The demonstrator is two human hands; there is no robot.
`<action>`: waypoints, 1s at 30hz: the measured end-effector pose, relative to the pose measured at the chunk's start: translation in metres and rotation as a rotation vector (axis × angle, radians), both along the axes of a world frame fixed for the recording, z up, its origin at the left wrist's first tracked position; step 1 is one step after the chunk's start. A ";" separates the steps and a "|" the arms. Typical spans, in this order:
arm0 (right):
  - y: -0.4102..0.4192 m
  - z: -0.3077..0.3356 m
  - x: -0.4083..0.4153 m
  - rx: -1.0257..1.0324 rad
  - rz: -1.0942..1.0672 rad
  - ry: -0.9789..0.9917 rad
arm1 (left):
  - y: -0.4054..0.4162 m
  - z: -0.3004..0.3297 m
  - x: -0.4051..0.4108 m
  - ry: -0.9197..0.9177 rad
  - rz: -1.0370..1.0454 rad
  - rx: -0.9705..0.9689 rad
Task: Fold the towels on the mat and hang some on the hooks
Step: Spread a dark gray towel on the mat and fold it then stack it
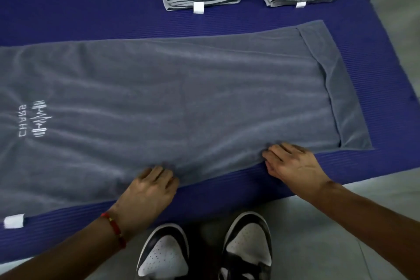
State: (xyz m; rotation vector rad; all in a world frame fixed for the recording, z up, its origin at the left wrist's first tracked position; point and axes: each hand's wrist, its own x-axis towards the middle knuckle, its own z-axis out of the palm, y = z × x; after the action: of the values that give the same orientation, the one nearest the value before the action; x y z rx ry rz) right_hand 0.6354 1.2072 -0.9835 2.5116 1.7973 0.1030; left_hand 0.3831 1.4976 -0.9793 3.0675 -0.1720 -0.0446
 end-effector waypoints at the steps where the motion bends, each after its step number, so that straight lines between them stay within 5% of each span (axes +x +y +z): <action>1: 0.003 -0.001 0.000 -0.004 -0.020 -0.012 | -0.003 0.001 0.001 0.022 0.011 0.012; 7: 0.012 -0.001 0.000 0.171 -0.057 -0.020 | -0.016 0.003 0.009 0.025 0.196 -0.011; 14: -0.017 0.000 -0.002 0.080 0.080 0.050 | -0.020 0.004 0.008 -0.009 0.230 0.014; 25: -0.033 0.005 0.000 0.032 0.101 0.137 | -0.022 0.020 0.004 0.269 0.218 0.075; 28: -0.039 0.012 0.010 0.143 -0.108 0.171 | -0.012 0.027 -0.001 0.275 0.123 -0.009; 30: -0.052 0.017 0.025 0.246 -0.503 0.134 | -0.002 0.031 0.008 0.220 0.087 -0.032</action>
State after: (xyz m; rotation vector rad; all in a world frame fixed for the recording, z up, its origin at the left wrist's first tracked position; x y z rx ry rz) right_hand 0.6606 1.1547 -0.9664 3.1281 1.1912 0.1422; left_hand 0.3913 1.4953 -0.9482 3.0055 -0.0268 -0.3681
